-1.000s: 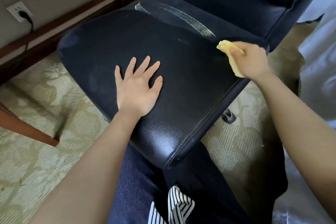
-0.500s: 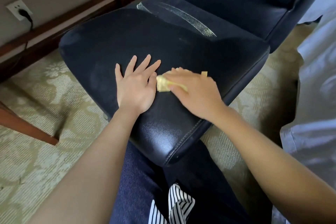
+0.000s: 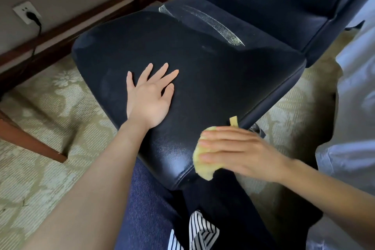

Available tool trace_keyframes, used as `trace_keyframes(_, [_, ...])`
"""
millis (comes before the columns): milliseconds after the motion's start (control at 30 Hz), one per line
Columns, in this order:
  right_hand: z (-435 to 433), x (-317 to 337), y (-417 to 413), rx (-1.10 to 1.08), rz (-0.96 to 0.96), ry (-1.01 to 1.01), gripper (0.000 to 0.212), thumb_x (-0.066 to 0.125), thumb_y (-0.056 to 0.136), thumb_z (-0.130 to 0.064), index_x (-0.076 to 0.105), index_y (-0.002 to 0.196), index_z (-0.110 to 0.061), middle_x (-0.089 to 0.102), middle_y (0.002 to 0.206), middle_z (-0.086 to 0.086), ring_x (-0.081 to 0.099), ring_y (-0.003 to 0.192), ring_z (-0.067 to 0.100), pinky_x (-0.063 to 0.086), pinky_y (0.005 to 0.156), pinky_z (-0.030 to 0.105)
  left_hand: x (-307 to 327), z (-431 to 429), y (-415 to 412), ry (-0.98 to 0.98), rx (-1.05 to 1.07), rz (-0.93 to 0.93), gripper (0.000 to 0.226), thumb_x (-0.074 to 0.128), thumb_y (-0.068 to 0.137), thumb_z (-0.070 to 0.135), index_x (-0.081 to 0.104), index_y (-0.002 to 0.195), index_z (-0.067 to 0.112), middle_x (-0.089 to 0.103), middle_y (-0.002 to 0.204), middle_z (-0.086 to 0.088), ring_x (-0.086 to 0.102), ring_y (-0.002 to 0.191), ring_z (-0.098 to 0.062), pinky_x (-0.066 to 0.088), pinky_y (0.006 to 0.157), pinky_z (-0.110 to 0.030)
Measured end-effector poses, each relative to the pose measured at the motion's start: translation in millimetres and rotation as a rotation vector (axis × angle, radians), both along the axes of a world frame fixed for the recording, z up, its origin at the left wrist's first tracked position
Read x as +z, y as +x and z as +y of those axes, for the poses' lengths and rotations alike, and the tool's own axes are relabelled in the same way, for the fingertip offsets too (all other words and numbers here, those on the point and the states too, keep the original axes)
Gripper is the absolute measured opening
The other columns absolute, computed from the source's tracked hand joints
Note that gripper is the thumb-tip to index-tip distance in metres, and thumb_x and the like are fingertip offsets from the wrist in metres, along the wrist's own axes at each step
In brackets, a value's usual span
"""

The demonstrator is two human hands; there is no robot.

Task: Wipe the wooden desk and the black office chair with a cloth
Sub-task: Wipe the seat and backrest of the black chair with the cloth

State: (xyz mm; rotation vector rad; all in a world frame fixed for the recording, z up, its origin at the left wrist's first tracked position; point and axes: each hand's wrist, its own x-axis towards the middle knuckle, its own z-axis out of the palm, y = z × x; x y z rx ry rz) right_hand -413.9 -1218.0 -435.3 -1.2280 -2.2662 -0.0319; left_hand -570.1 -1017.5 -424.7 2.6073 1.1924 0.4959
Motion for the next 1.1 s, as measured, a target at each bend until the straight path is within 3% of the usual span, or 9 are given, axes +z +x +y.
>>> trace_keyframes(133, [6.7,10.4,50.5,-0.168,0.132,-0.102,0.03,0.047,0.098,-0.022,0.059,0.119,-0.006,0.059,0.126,0.007,0.049,0.126,0.019,0.035,0.11,0.033,0.5,5.4,-2.2,-0.003,-0.012,-0.006,0.042,0.029,0.1,0.036,0.037,0.139,0.048,0.027,0.152,0.02,0.009,0.145,-0.012,-0.009,0.116,-0.047])
trace_keyframes(233, [20.2,20.2,86.9,-0.417,0.284,-0.202,0.032,0.056,0.094,-0.015,0.055,0.125,-0.011,0.057,0.127,-0.003,0.049,0.127,0.014,0.032,0.111,0.025,1.0,8.8,-4.1,-0.002,-0.018,-0.009,0.041,0.03,0.1,0.035,0.037,0.138,0.049,0.028,0.152,0.02,0.009,0.145,-0.01,-0.01,0.116,-0.046])
trace_keyframes(333, [45.4,30.3,114.5,-0.667,0.29,-0.233,0.032,0.059,0.093,-0.019,0.059,0.125,-0.022,0.059,0.125,-0.01,0.051,0.124,0.01,0.031,0.106,0.014,0.7,8.6,-7.0,-0.008,-0.014,-0.024,0.041,0.032,0.1,0.034,0.038,0.137,0.049,0.029,0.151,0.021,0.009,0.145,-0.009,-0.01,0.116,-0.045])
trace_keyframes(500, [106.9,40.7,148.6,-1.018,0.182,-0.337,0.032,0.05,0.096,-0.035,0.063,0.124,-0.026,0.064,0.123,0.007,0.053,0.117,0.033,0.038,0.096,0.036,1.1,7.9,-5.0,0.0,-0.009,-0.044,0.041,0.033,0.099,0.034,0.04,0.136,0.049,0.031,0.15,0.021,0.012,0.145,-0.009,-0.01,0.116,-0.044])
trace_keyframes(633, [151.3,47.0,143.5,-1.153,0.218,-0.369,0.031,0.045,0.097,-0.033,0.063,0.122,-0.031,0.064,0.118,0.012,0.053,0.111,0.036,0.041,0.087,0.036,1.6,6.8,-3.1,0.006,-0.008,-0.057,0.04,0.035,0.099,0.033,0.041,0.136,0.048,0.032,0.149,0.02,0.013,0.145,-0.01,-0.008,0.117,-0.044])
trace_keyframes(767, [188.3,46.8,110.1,-1.128,0.131,-0.37,0.033,0.041,0.097,-0.029,0.061,0.122,-0.031,0.063,0.12,0.008,0.055,0.112,0.033,0.042,0.085,0.035,2.7,7.6,-3.2,0.014,-0.014,-0.069,0.04,0.038,0.099,0.031,0.043,0.136,0.047,0.034,0.149,0.02,0.015,0.144,-0.012,-0.007,0.117,-0.045])
trace_keyframes(900, [202.5,39.7,64.4,-0.969,-0.092,-0.36,0.032,0.033,0.099,-0.027,0.055,0.12,-0.017,0.058,0.122,0.007,0.056,0.109,0.031,0.037,0.074,0.034,3.2,11.3,-5.1,0.012,-0.027,-0.063,0.041,0.036,0.099,0.031,0.041,0.136,0.048,0.032,0.149,0.021,0.014,0.144,-0.01,-0.008,0.117,-0.043])
trace_keyframes(967, [193.5,39.4,43.8,-0.875,-0.115,-0.336,0.031,0.034,0.1,-0.027,0.052,0.123,-0.019,0.056,0.124,0.006,0.055,0.108,0.031,0.034,0.072,0.035,2.0,13.9,-7.1,0.016,-0.04,-0.059,0.041,0.036,0.099,0.03,0.041,0.137,0.047,0.031,0.149,0.022,0.014,0.144,-0.009,-0.01,0.116,-0.042])
trace_keyframes(1100, [152.0,38.0,16.3,-0.638,-0.012,-0.347,0.038,0.038,0.1,-0.026,0.047,0.137,-0.031,0.047,0.14,-0.005,0.043,0.129,0.018,0.038,0.089,0.035,2.6,18.8,-11.9,0.026,-0.075,-0.056,0.041,0.037,0.101,0.024,0.041,0.139,0.041,0.032,0.149,0.019,0.015,0.144,-0.008,-0.013,0.115,-0.041])
